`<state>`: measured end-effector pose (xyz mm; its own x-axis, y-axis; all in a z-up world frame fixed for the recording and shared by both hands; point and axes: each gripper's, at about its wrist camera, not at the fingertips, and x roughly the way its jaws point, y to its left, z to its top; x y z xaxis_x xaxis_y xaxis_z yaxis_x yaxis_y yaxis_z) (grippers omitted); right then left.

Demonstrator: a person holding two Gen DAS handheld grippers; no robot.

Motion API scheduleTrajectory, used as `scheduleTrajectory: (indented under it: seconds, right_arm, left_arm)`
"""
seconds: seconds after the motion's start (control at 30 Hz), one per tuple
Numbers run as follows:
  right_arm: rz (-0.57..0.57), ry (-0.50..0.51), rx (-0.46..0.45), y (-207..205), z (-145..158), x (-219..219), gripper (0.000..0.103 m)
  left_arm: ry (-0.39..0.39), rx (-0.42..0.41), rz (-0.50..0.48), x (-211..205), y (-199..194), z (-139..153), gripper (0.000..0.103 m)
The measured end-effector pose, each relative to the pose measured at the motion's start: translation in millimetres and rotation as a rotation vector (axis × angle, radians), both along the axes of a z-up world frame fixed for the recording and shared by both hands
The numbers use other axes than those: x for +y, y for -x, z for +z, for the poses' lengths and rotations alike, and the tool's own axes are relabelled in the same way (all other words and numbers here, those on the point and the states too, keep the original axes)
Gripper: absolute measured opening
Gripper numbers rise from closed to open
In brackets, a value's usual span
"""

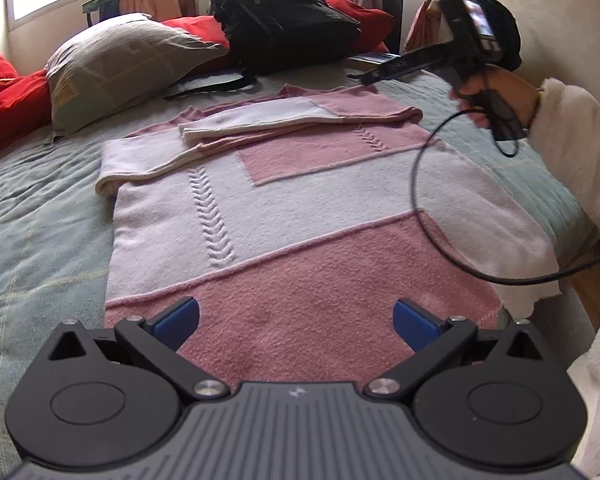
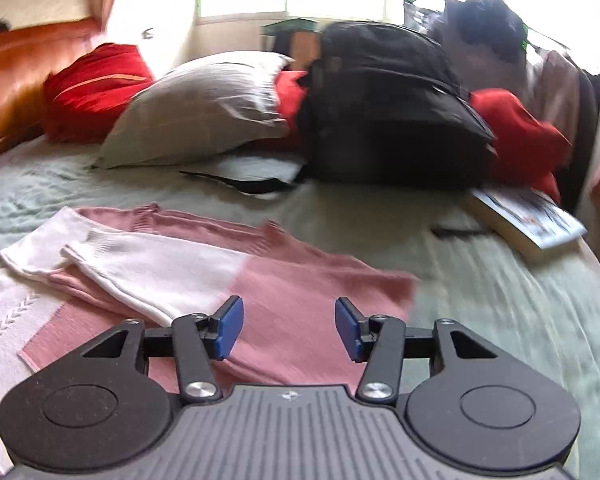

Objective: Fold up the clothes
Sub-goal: 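Release the white cuff and withdraw the right gripper from the sweater, then move both grippers to the pink ribbed hem of the sweater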

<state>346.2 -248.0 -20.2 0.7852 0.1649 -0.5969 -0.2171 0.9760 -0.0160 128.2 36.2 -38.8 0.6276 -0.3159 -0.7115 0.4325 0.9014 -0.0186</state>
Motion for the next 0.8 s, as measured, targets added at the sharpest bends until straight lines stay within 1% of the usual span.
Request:
scheduleTrajectory:
  seconds: [0.07, 0.13, 0.17, 0.2, 0.27, 0.33, 0.37, 0.43, 0.5, 0.53, 0.6, 0.7, 0.8]
  right_arm:
    - [0.02, 0.012, 0.011, -11.4, -3.9, 14.8, 0.059]
    - [0.001, 0.01, 0.067, -22.7, -21.4, 21.5, 0.059]
    - [-0.011, 0.013, 0.099, -27.2, -30.9, 23.7, 0.061]
    - [-0.02, 0.005, 0.117, -28.4, -36.7, 22.7, 0.065]
    - [-0.035, -0.039, 0.12, -24.8, -39.6, 16.3, 0.068]
    - [-0.054, -0.075, 0.138, -17.7, -31.5, 10.4, 0.069]
    - [-0.054, -0.073, 0.132, -9.5, -22.8, 9.9, 0.07]
    - [-0.029, -0.05, 0.098, 12.6, -3.9, 12.7, 0.076]
    - [0.007, -0.04, 0.066, 40.9, 13.2, 16.4, 0.089]
    - [0.025, -0.039, 0.063, 56.6, 16.1, 19.7, 0.091]
    - [0.043, -0.029, 0.077, 85.4, 10.5, 27.9, 0.096]
    - [0.07, -0.014, 0.099, 128.5, 2.2, 40.2, 0.097]
    - [0.094, 0.006, 0.115, 171.2, -8.1, 53.2, 0.097]
  left_arm:
    - [0.0, 0.0, 0.002, 1.3, -1.2, -0.3, 0.102]
    - [0.0, -0.001, 0.006, 3.2, -1.2, -0.3, 0.102]
    - [0.001, 0.0, 0.011, 4.7, -1.3, -0.4, 0.102]
    - [0.0, 0.0, 0.017, 6.1, -0.9, -0.4, 0.102]
    - [0.003, -0.002, 0.03, 9.8, 0.8, 0.5, 0.102]
    - [0.007, -0.006, 0.043, 13.9, 3.3, 2.2, 0.102]
    - [0.008, -0.01, 0.044, 15.5, 5.5, 3.8, 0.102]
    - [0.001, -0.025, 0.041, 17.7, 10.8, 7.6, 0.102]
    - [-0.009, -0.041, 0.027, 18.8, 15.8, 11.1, 0.102]
    - [-0.008, -0.046, 0.019, 19.3, 16.8, 12.4, 0.102]
    - [0.003, -0.05, 0.001, 20.1, 16.1, 13.7, 0.102]
    - [0.015, -0.048, -0.017, 19.3, 9.6, 9.7, 0.102]
    - [0.009, -0.029, -0.01, 16.1, 1.0, -1.9, 0.102]
